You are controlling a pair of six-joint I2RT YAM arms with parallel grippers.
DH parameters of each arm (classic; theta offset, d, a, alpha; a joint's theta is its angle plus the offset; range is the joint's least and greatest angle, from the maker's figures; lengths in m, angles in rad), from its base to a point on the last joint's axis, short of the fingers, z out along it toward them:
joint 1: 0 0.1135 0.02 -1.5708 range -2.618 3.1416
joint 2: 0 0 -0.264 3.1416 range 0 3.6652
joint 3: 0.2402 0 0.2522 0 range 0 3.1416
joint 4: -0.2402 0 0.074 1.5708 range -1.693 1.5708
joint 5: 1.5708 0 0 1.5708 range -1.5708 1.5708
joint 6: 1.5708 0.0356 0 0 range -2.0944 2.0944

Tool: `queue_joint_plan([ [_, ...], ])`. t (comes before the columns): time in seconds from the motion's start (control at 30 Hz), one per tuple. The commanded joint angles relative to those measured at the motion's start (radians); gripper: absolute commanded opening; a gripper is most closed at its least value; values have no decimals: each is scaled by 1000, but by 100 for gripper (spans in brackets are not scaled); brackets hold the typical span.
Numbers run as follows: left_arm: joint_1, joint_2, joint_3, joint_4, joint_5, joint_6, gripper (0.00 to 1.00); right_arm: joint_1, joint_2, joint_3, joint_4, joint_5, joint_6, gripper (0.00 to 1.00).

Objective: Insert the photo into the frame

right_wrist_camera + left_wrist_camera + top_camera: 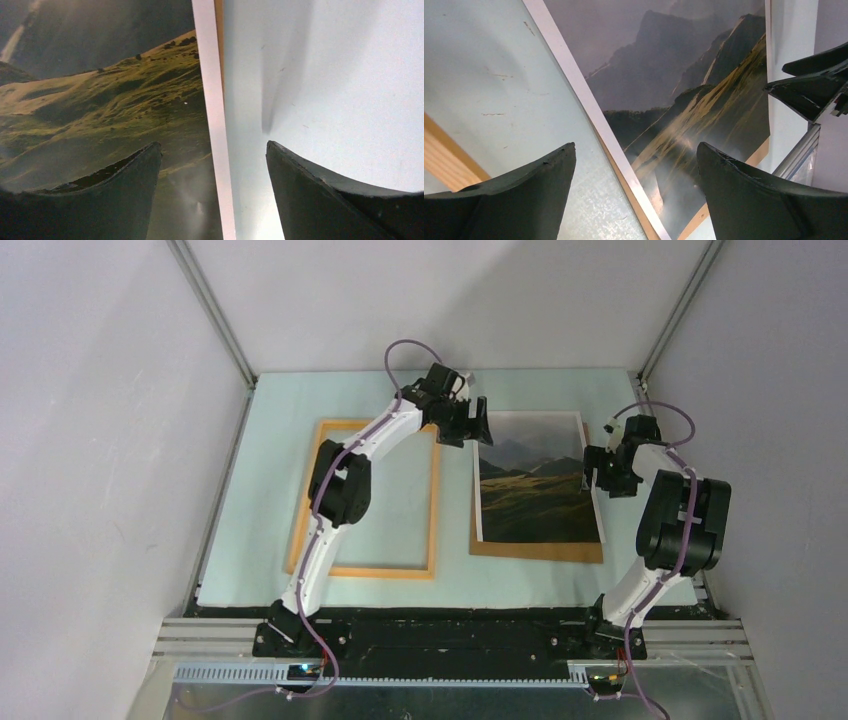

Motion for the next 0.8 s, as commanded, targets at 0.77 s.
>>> queue_joint_plan([
  [0.77,-57,111,12,59,44,-72,94,23,68,47,-75,-264,-37,77],
])
